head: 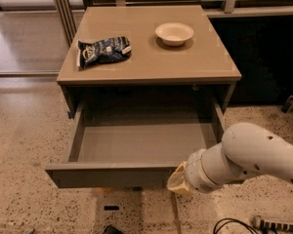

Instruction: Close top drawer

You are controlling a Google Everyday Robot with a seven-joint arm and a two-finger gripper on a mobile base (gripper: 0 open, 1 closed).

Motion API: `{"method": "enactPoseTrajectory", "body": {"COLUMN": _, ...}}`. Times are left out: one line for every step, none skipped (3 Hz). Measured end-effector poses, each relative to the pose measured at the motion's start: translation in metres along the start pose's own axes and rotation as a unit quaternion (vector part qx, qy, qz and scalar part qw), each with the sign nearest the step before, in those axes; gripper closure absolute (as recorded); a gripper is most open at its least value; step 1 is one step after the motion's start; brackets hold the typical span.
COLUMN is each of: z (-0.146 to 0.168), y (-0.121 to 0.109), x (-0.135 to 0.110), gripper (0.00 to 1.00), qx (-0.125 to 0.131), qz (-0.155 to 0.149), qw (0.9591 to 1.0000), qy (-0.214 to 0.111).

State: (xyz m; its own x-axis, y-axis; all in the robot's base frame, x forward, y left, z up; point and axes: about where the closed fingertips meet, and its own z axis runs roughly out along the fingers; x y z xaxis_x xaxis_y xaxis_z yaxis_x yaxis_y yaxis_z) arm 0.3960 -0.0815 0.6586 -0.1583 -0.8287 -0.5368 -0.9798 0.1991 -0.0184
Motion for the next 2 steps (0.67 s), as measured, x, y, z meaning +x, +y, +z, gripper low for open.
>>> {"method": "enactPoseTrajectory", "body": {"z": -0.001, "y": -0.016, "x": -0.006, "gripper": 1.00, "qx": 0.017, "qz": -0.015, "qw": 0.9997, "qy": 0.007}}
{"method": "enactPoseTrajectory", "body": {"z": -0.003, "y": -0.031, "x": -0.012, "gripper": 1.00, "qx": 0.028, "qz": -0.031, "qw": 0.9990, "qy": 0.013}}
